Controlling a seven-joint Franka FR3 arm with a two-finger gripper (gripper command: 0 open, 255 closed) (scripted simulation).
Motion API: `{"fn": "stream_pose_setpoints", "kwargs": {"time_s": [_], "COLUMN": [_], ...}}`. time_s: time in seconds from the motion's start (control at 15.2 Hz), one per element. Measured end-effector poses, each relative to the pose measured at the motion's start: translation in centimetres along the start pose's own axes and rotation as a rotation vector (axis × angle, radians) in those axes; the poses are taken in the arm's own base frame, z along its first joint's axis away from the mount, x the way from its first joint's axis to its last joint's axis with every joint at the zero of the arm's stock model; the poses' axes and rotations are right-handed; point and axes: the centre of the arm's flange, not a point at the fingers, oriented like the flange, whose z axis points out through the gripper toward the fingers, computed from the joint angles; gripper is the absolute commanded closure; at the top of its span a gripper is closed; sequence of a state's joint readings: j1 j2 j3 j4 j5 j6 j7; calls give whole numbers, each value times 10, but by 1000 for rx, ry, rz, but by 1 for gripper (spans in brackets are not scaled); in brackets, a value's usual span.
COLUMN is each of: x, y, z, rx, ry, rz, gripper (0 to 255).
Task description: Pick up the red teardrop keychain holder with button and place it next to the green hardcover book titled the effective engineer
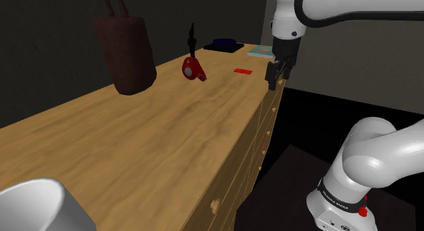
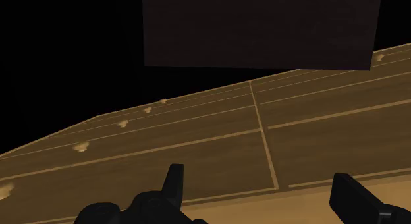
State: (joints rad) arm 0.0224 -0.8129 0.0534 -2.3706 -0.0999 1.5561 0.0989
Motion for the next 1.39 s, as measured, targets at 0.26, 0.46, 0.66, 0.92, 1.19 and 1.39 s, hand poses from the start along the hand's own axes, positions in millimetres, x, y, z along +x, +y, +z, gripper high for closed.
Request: {"fn": "stream_pose_setpoints", "kwargs": {"time_s": [0.26,0.46,0.66,0.92,1.19,1.39], "x": [27,66,104,153,207,244], "y": [-6,-20,-27,-40,-57,-71], "z": [-3,-9,-19,-25,-32,-37], "rx": [11,28,45,67,89,106], "ry": [-8,-21,-34,-53,-71,-85], "rz": [-7,-16,-27,-40,-53,-63], "gripper": [0,0,0,0,0,0]}}
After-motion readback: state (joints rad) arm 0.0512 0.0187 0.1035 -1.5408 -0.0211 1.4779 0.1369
